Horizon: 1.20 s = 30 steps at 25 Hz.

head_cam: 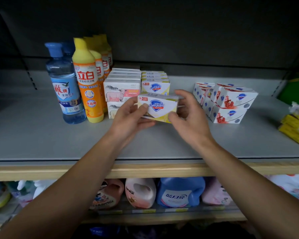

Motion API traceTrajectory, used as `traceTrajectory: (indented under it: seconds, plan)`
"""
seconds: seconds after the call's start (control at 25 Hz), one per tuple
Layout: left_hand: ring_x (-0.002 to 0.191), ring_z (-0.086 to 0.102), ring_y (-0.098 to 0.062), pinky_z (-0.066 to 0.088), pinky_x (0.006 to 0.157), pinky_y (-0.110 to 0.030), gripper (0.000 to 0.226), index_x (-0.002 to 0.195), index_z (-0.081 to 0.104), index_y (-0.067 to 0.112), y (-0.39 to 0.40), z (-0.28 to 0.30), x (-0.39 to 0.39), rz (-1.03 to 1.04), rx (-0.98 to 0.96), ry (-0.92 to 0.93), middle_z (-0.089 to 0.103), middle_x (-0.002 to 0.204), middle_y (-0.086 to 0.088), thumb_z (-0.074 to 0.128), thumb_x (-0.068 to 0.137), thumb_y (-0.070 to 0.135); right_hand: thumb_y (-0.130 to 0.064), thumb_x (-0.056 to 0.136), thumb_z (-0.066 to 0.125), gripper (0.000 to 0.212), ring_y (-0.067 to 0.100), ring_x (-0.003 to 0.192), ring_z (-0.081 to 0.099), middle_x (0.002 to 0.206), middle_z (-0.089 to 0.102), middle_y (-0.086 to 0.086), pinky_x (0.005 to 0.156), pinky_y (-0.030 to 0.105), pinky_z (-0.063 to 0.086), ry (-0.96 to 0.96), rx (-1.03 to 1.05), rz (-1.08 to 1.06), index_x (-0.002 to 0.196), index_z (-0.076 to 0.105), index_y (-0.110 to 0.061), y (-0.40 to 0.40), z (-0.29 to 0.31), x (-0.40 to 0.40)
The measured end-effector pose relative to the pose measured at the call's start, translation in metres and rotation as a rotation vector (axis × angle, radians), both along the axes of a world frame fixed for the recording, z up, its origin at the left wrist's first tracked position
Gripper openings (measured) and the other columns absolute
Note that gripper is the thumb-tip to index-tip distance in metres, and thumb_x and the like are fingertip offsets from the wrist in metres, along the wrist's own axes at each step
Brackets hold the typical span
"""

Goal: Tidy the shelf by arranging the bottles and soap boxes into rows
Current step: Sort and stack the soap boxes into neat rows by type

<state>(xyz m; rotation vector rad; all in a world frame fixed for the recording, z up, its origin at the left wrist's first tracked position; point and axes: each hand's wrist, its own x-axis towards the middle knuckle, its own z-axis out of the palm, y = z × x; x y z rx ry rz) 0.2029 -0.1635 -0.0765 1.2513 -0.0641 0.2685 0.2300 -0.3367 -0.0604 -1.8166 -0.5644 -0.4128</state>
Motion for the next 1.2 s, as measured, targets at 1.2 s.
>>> traceTrajectory:
  seconds: [1.2]
  plan:
    - [0.126,0.044,-0.024,0.016,0.114,-0.050,0.052,0.129,0.058,0.027,0.052,0.014,0.074,0.840,1.521,-0.197,0.057,0.133,0.002,0.033,0.095,0.058,-0.023,0.089,0.062,0.048,0.017,0.100,0.059,0.126,0.049,0.000,0.090,0.035,0.050,-0.178,-0.375,-0.180,0.136,0.052,-0.027,0.032,-0.006,0.112]
